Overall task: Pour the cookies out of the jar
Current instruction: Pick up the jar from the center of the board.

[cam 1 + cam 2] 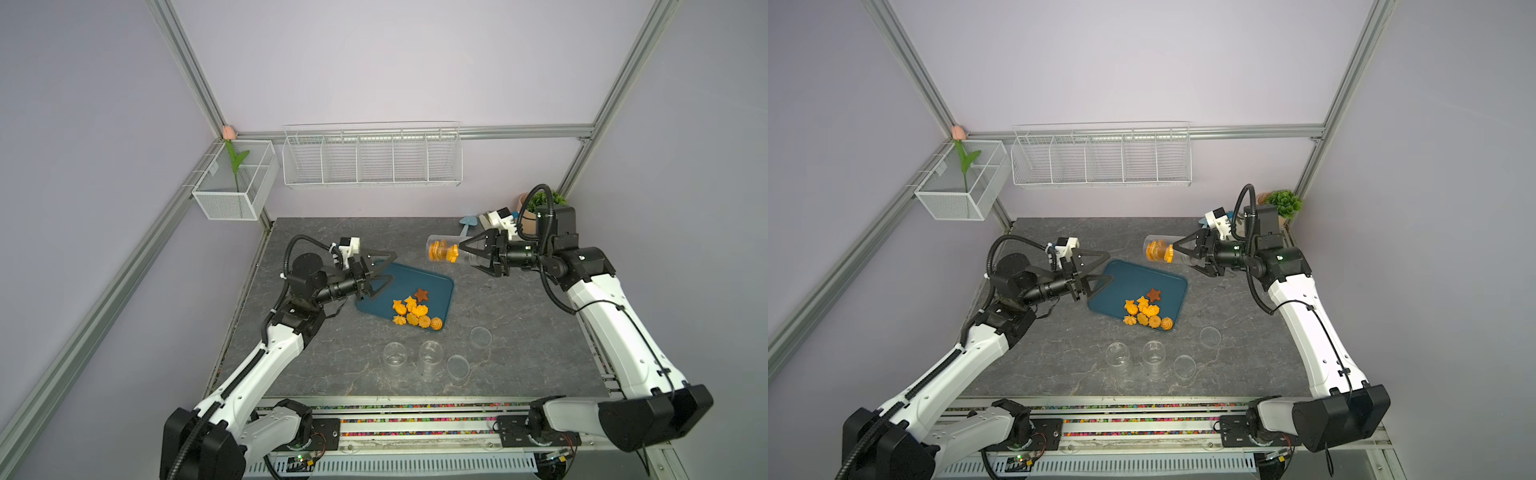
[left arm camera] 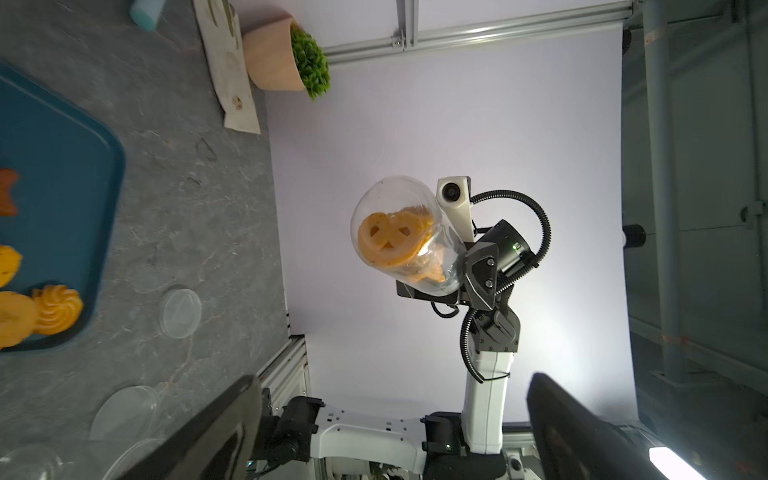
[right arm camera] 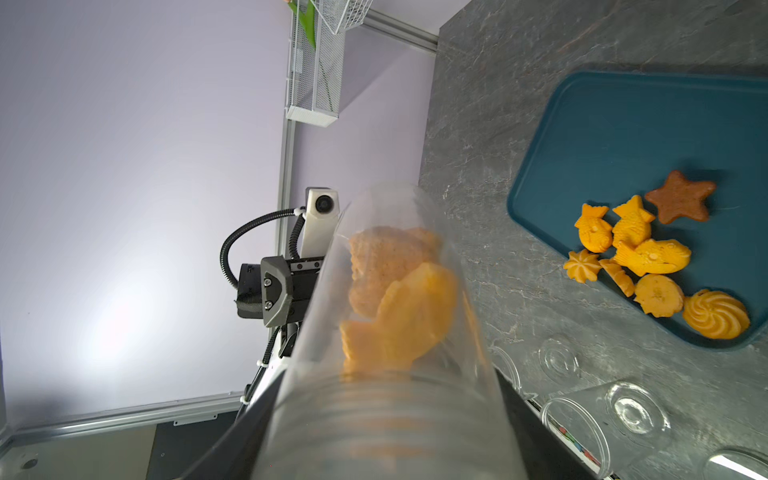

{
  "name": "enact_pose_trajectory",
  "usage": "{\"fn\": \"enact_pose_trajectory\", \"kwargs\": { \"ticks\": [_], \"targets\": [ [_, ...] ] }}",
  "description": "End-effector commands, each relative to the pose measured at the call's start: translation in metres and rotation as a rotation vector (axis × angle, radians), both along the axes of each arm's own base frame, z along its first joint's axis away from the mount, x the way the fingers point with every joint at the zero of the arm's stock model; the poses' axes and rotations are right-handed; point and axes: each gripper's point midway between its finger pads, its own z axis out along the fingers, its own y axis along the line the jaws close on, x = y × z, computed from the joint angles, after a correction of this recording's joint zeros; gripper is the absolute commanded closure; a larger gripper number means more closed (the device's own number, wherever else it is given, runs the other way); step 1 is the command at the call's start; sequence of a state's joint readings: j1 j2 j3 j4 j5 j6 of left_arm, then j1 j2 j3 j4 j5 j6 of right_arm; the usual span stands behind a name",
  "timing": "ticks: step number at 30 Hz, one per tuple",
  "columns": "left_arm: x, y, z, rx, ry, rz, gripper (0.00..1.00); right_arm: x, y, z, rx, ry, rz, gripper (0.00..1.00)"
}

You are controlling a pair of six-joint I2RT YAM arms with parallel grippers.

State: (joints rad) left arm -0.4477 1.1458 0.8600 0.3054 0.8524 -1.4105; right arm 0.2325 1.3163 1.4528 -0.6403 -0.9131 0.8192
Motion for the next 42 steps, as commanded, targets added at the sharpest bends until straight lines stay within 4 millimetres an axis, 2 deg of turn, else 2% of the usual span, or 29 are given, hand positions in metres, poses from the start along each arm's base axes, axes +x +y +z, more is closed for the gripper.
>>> {"fn": "enact_pose_trajectory", "kwargs": {
  "ticks": [1,3,7,14,18,25,34,42],
  "targets": [
    [-0.017,-0.024,0.039,-0.077,-0.084,-0.14,0.01,-0.02,0.012,0.022,0.073,-0.043,0.076,0.33],
    [-0.016,-0.034,0.043,-0.082,-0.089,-0.171,0.01,-0.027,0.017,0.023,0.076,-0.045,0.098,0.33],
    [-0.009,-0.041,0.051,-0.108,-0.094,-0.181,0.01,-0.039,0.03,0.023,0.08,-0.044,0.148,0.33],
    [-0.019,-0.046,0.069,-0.148,-0.12,-0.274,0.01,-0.05,0.045,0.023,0.102,-0.043,0.225,0.33],
    [-0.03,-0.046,0.066,-0.144,-0.098,-0.349,0.01,-0.052,0.051,0.024,0.135,-0.032,0.269,0.33],
    [-0.041,-0.043,0.062,-0.126,-0.089,-0.371,0.01,-0.05,0.053,0.023,0.141,-0.025,0.288,0.33],
    [-0.056,-0.05,0.044,-0.074,-0.044,-0.428,0.01,-0.046,0.056,0.017,0.142,-0.001,0.304,0.33],
    [-0.063,-0.055,0.04,-0.058,-0.046,-0.456,0.01,-0.055,0.057,0.011,0.132,0.038,0.356,0.33]
  ]
}}
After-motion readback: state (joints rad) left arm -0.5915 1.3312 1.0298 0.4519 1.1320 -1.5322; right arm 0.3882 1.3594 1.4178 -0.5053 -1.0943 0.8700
